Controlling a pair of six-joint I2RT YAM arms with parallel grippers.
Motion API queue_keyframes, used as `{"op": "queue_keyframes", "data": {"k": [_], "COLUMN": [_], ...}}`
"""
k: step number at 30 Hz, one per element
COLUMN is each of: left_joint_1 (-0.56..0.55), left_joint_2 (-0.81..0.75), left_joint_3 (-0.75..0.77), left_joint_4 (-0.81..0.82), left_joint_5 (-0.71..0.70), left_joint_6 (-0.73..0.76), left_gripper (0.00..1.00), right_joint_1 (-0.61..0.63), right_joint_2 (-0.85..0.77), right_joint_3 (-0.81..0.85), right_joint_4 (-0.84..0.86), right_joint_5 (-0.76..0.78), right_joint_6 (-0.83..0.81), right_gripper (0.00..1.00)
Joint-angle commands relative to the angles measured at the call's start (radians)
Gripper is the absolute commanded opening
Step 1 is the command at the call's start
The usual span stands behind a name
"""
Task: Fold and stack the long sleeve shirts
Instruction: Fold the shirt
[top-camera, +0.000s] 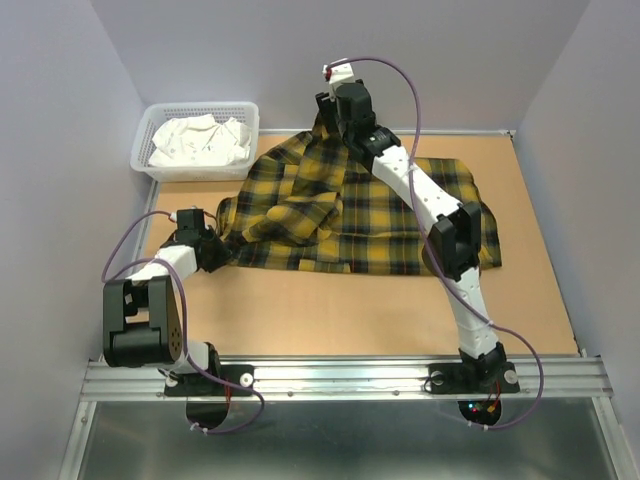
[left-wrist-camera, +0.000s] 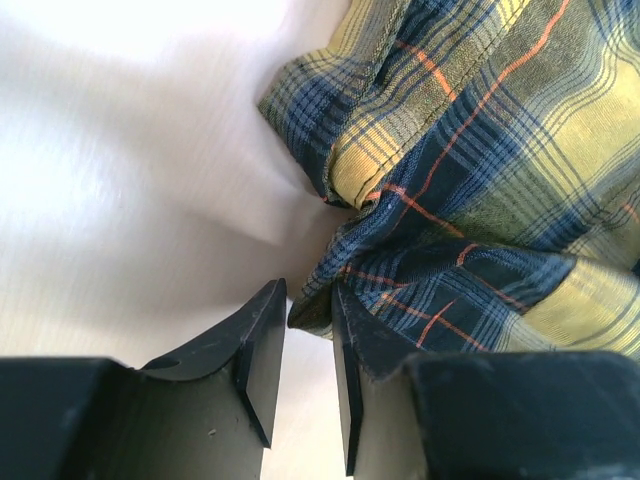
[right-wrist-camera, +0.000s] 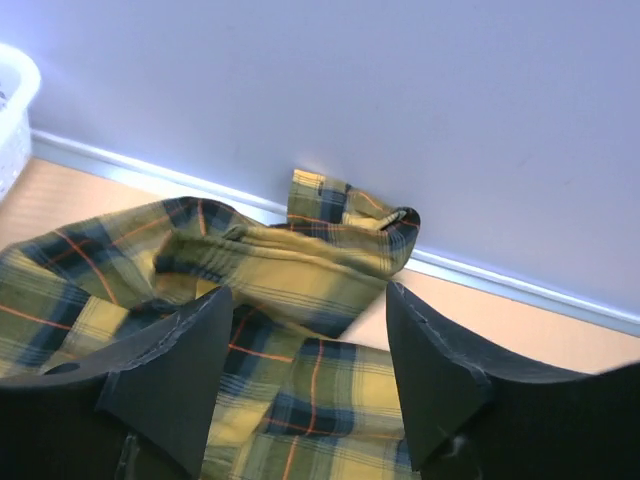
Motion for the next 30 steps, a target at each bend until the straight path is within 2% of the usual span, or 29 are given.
{"op": "queue_keyframes", "data": {"k": [1,3,6,7,12,14,19,21,24,27,29,30], "left_joint_1": [-0.005,-0.005,-0.005,-0.005,-0.005,-0.008,-0.019,-0.022,-0.025,-0.033,-0.036,-0.037], "left_joint_2": [-0.070,-0.110,-0.165,-0.179,-0.231,-0.247,-0.222,-0.201,-0.164,-0.127,-0.107,-0.088], "left_joint_3": [-0.023,-0.019,-0.005,0.003,0.057,0.070,0.083,0.090,0.092,0.090,0.086,0.081], "left_joint_4": [-0.085,-0.102,-0.136,-0.155,-0.209,-0.211,-0.183,-0.174,-0.153,-0.128,-0.113,-0.110], "left_joint_5": [0.006,-0.001,-0.031,-0.043,0.001,0.029,0.051,0.041,0.022,0.012,0.009,0.005], "left_joint_6": [0.008,0.010,0.013,0.013,0.028,0.033,0.057,0.057,0.044,0.028,0.027,0.024], "left_gripper": [0.38,0.40,0.47,0.50,0.72,0.76,0.77,0.74,0.65,0.57,0.54,0.52], "right_joint_1": [-0.008,-0.013,-0.022,-0.025,-0.108,-0.149,-0.329,-0.416,-0.497,-0.597,-0.623,-0.640], "right_joint_2": [-0.049,-0.101,-0.214,-0.254,-0.482,-0.542,-0.741,-0.789,-0.862,-0.914,-0.925,-0.925], "right_joint_3": [-0.009,-0.063,-0.221,-0.328,-0.584,-0.666,-1.005,-1.144,-1.258,-1.365,-1.430,-1.450], "right_joint_4": [0.103,0.103,0.096,0.088,-0.085,-0.140,-0.200,-0.202,-0.200,-0.197,-0.188,-0.179], "right_joint_5": [0.047,0.090,0.139,0.139,0.036,-0.018,-0.277,-0.381,-0.477,-0.522,-0.525,-0.525], "right_joint_6": [0.003,0.006,0.015,0.036,0.211,0.306,0.501,0.549,0.619,0.647,0.650,0.653], "right_gripper": [0.74,0.84,0.88,0.89,0.88,0.86,0.78,0.75,0.69,0.64,0.63,0.59]}}
